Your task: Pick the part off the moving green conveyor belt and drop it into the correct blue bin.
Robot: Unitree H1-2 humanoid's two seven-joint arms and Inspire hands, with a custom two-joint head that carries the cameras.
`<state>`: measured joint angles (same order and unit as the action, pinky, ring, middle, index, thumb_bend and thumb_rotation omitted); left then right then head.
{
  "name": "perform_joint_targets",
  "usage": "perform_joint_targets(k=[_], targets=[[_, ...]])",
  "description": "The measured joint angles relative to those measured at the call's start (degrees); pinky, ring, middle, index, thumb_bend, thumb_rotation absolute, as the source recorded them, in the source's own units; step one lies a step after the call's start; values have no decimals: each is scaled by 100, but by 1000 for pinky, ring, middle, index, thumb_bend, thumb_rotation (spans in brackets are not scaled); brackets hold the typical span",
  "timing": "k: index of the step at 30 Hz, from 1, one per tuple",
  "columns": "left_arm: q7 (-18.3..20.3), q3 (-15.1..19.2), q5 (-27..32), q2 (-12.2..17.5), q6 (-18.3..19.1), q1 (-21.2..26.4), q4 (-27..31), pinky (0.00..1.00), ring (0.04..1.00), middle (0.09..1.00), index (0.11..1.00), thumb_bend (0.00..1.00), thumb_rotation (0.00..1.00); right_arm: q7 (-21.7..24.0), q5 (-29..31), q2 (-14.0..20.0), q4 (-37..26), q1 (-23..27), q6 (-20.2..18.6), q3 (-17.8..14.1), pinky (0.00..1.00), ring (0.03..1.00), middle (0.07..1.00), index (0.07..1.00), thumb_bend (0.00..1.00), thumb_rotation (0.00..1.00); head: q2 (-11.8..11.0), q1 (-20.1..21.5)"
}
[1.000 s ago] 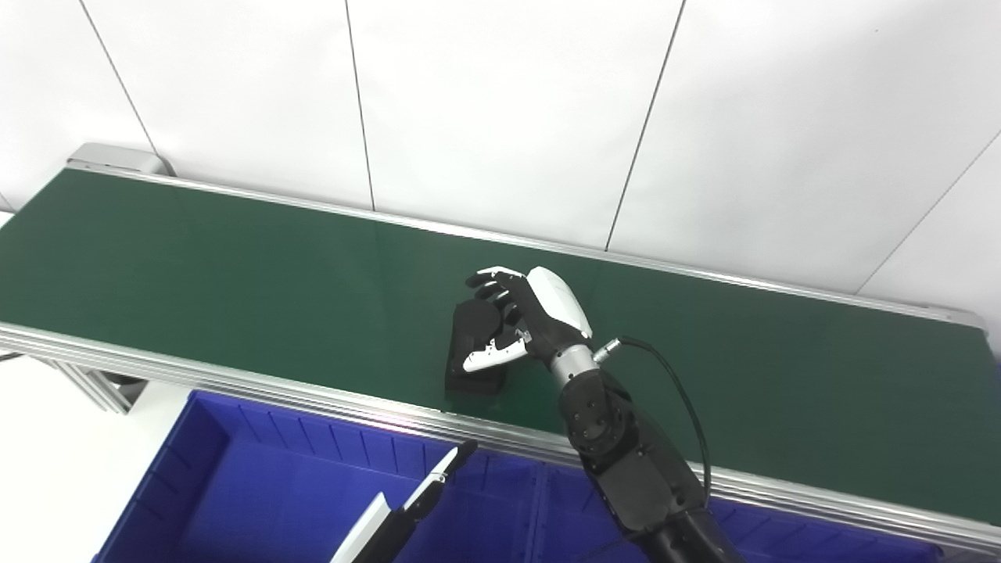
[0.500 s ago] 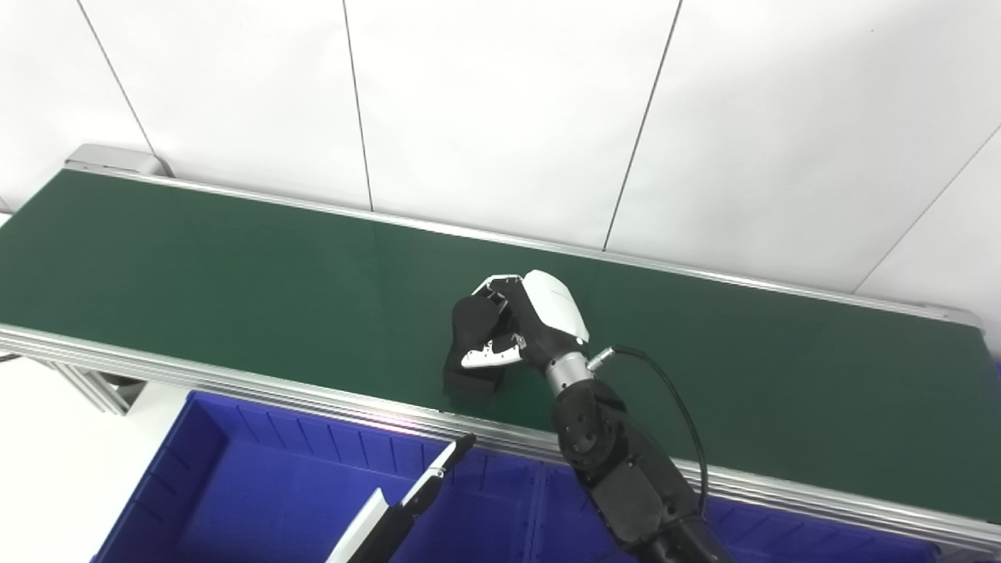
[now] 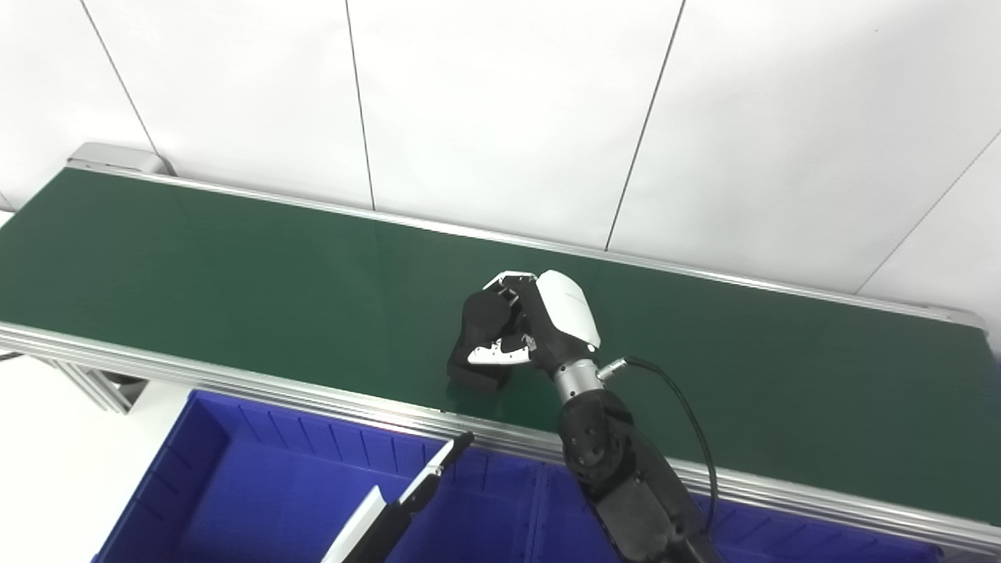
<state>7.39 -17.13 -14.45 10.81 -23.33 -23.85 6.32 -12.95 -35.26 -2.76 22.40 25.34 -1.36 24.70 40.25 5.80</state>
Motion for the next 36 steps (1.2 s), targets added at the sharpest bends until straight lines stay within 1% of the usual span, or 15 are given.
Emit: perform_joint_targets(k=[1, 3, 7, 11, 16, 18, 20, 21, 22, 23, 26, 27, 30, 31, 36], targets=[[17, 15, 13, 15, 0, 0, 0, 1000, 1000, 1000, 1000, 1000, 743, 2, -2, 20, -219, -44, -5, -44, 261, 401, 452, 549, 509, 0, 35, 18], [42, 44, 45, 41, 2, -1, 1, 1000, 1000, 1000, 1000, 1000, 739, 20, -5, 68, -708, -136, -16, -153, 297, 372, 476, 563, 505, 0, 88, 53], [77, 109, 104, 69, 6, -2, 4, 1000, 1000, 1000, 1000, 1000, 736, 115, 37, 101, -1407, -342, -47, -377, 336, 374, 480, 569, 505, 0, 158, 123], [116, 164, 216, 130, 6, -4, 4, 989, 1000, 1000, 1000, 1000, 728, 348, 82, 111, -2085, -694, -246, -534, 345, 377, 480, 566, 506, 0, 202, 150], [203, 248, 238, 277, 11, -15, 28, 976, 1000, 1000, 1000, 1000, 723, 578, 248, 128, -2795, -1044, -322, -788, 345, 375, 487, 565, 506, 0, 369, 237], [227, 259, 328, 295, 15, -20, 68, 964, 998, 1000, 1000, 1000, 719, 711, 276, 128, -3054, -1154, -470, -861, 349, 376, 488, 563, 506, 0, 483, 316], [249, 277, 340, 296, 19, -37, 136, 957, 994, 1000, 1000, 1000, 720, 831, 281, 126, -3267, -1288, -620, -909, 364, 382, 492, 555, 508, 0, 484, 360], [278, 281, 341, 303, 19, -39, 171, 956, 992, 1000, 1000, 1000, 720, 883, 287, 129, -3397, -1382, -677, -925, 372, 385, 494, 552, 508, 0, 588, 361], [295, 287, 343, 312, 19, -38, 192, 954, 990, 998, 997, 1000, 716, 916, 290, 132, -3512, -1483, -697, -937, 367, 383, 494, 554, 508, 0, 589, 361], [308, 301, 351, 321, 28, -38, 206, 949, 987, 996, 994, 1000, 713, 984, 297, 145, -3628, -1592, -711, -951, 356, 379, 493, 557, 507, 0, 807, 448], [329, 355, 461, 343, 132, -37, 266, 940, 980, 990, 990, 1000, 717, 1148, 313, 286, -4031, -1931, -748, -982, 322, 368, 485, 564, 505, 0, 932, 501], [334, 376, 467, 351, 161, -31, 275, 932, 976, 988, 988, 1000, 717, 1229, 315, 360, -4164, -2059, -762, -1010, 316, 366, 483, 565, 505, 0, 1071, 553], [396, 402, 569, 402, 210, -13, 397, 921, 970, 983, 982, 1000, 713, 1401, 305, 564, -4380, -2373, -829, -1042, 316, 367, 486, 565, 505, 0, 1160, 580], [415, 404, 590, 408, 214, 10, 415, 926, 972, 981, 981, 1000, 717, 1445, 297, 613, -4442, -2468, -836, -1049, 316, 366, 487, 564, 505, 0, 1248, 589], [442, 433, 638, 402, 393, 63, 484, 933, 974, 978, 977, 1000, 725, 1547, 362, 811, -4834, -3137, -833, -1055, 316, 366, 488, 565, 505, 0, 1371, 589]])
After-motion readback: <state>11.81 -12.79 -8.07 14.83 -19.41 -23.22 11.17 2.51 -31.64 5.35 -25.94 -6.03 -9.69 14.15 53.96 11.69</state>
